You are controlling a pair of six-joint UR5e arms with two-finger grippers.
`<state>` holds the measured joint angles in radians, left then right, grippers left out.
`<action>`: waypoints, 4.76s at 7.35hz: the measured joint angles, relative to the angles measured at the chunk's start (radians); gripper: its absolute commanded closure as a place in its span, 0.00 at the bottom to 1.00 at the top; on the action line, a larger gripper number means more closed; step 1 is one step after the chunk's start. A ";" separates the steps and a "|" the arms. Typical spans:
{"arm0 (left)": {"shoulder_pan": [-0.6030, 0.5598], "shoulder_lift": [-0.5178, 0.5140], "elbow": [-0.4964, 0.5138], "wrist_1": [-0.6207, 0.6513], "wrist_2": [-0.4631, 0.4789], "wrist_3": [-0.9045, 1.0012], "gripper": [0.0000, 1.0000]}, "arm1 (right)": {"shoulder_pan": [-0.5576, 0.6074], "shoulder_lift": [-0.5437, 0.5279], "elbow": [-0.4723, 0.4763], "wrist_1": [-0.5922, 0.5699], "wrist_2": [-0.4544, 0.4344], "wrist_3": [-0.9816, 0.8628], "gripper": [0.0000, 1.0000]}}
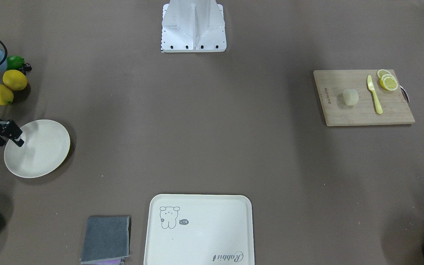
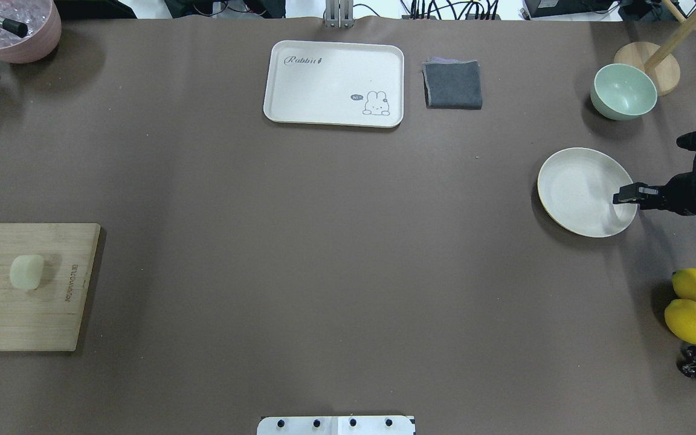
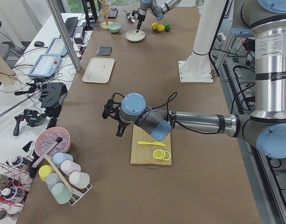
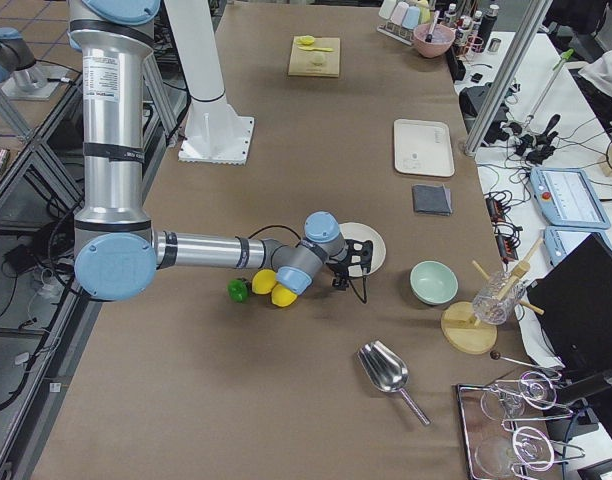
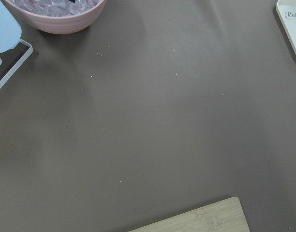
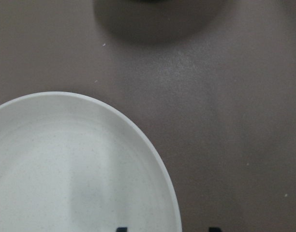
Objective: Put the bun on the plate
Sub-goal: 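Slide the white plate with the right gripper toward the table center, then release the plate and draw the right gripper back toward the bowl, then lower the left gripper onto the pale bun on the cutting board and grasp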
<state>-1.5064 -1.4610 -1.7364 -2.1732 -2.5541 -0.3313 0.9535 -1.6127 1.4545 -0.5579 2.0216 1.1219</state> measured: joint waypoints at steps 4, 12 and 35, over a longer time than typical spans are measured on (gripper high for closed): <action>0.000 -0.002 0.000 -0.002 0.000 0.000 0.03 | -0.039 0.015 0.091 -0.009 -0.013 0.119 1.00; -0.001 -0.004 0.000 0.000 -0.001 -0.011 0.03 | -0.596 0.477 0.341 -0.552 -0.536 0.663 1.00; 0.763 0.144 -0.050 -0.218 0.610 -0.621 0.84 | 0.301 0.035 0.457 -0.654 0.303 -0.438 0.00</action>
<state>-0.7435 -1.3173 -1.7867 -2.3916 -1.9436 -0.9527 1.2542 -1.5776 1.9113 -1.2119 2.3243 0.6842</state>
